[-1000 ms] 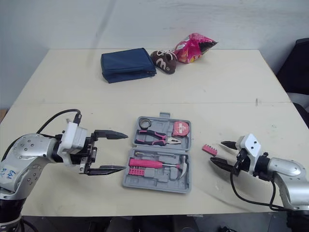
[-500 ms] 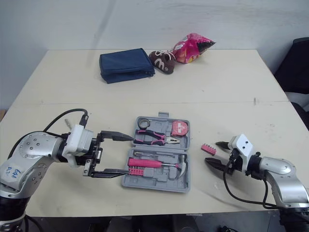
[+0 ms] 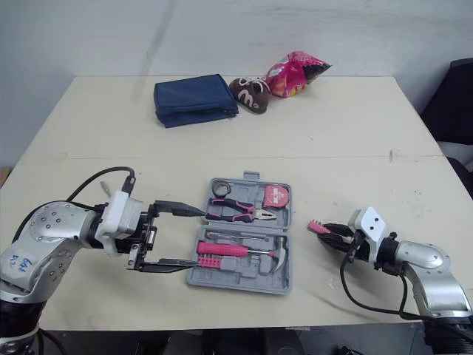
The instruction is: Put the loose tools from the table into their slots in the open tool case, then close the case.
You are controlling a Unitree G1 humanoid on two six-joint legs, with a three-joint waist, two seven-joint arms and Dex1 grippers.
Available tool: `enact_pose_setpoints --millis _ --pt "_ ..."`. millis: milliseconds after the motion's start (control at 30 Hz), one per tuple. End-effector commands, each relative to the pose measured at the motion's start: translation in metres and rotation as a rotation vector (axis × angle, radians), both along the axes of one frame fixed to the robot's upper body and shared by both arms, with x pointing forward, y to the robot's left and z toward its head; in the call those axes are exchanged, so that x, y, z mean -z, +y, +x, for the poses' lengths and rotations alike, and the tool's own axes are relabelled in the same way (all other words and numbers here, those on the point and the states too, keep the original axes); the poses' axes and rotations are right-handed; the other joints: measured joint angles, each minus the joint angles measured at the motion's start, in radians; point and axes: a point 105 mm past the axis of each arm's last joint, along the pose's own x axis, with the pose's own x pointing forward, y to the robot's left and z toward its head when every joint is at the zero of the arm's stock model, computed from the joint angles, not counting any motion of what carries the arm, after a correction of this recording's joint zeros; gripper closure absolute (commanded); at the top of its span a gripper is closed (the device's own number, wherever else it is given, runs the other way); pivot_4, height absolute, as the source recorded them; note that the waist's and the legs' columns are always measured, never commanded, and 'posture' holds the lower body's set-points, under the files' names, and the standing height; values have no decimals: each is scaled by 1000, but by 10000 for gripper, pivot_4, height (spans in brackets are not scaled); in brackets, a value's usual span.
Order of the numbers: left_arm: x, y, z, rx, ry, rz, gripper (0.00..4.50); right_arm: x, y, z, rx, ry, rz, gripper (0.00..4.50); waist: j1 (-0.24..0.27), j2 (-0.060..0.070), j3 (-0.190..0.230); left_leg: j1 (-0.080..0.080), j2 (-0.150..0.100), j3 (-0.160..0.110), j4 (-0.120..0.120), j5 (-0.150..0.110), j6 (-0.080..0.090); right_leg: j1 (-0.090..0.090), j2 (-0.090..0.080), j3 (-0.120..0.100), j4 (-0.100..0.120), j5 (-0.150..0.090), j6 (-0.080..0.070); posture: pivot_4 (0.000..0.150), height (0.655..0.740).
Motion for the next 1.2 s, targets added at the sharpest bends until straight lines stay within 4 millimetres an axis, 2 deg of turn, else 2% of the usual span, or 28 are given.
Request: enact_pose_setpoints --millis 33,133,200,267,433,600,700,1200 --pt "-9 2 -5 44 -31 -20 0 -34 6 0 -72 -124 -22 37598 0 0 0 0 0 0 0 0 0 0 0 0 0 0 0 1500 7400" --pt "-6 7 -5 47 -52 4 0 -56 25 -5 -177 -149 -44 37598 -4 2 1 0 0 0 0 0 0 -1 0 0 0 0 0 1500 7400" --pt "-3 12 -5 53 -76 13 0 -72 48 -12 -278 -122 -58 37598 -6 3 2 0 1 1 0 0 0 -1 1 1 1 0 0 1500 7400" --pt "1 17 -4 49 -94 17 0 -78 70 -23 -371 -58 -82 37599 -6 3 2 0 1 1 -1 1 -1 -2 1 1 2 0 0 1500 7400" --pt "16 24 -4 32 -67 50 0 -77 110 -51 -466 148 -84 37599 0 2 2 -1 2 -1 -4 1 -2 -3 1 0 0 -1 -2 1500 7400" --pt "23 31 -5 -7 -26 53 0 -66 141 -63 -490 226 -128 37599 -2 2 1 -23 1 -1 3 1 1 -25 -2 0 8 -1 -1 1500 7400" --pt "24 33 -5 -12 -12 58 0 -59 149 -63 -473 255 -161 37599 -4 1 1 -31 1 -1 8 2 1 -34 -2 0 14 -1 -1 1500 7400" --pt "21 37 -10 -9 23 81 0 -38 162 -58 -384 305 -253 37600 -13 1 1 -30 0 -2 7 6 2 -34 -3 -1 17 0 -2 1500 7400"
